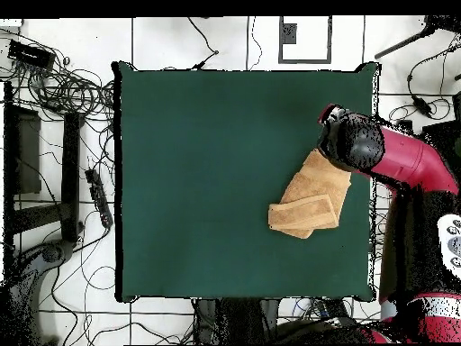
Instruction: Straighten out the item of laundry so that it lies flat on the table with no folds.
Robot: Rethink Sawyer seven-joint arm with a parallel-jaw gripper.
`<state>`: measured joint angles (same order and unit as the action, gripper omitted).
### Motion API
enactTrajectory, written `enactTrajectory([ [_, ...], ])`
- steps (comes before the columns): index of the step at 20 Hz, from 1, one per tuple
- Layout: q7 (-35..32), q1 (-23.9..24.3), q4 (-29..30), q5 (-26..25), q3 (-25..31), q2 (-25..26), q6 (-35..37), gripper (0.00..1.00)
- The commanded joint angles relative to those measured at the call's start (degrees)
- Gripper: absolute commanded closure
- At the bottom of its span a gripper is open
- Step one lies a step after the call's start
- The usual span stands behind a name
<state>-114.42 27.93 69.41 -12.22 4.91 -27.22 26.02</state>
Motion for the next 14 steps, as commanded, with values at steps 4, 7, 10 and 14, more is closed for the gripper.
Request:
enactTrajectory([
  [4,18.1,1.2,1.0,-7.8,5.9,-2.0,11.1,0.0],
  [7,16.8,0.9,1.6,-8.5,6.6,-2.3,12.2,0.0],
  [10,12.8,-0.8,2.7,-9.9,5.6,-2.1,11.4,0.0],
  [14,6.0,-3.2,4.0,-9.8,4.6,-1.3,10.3,0.0],
])
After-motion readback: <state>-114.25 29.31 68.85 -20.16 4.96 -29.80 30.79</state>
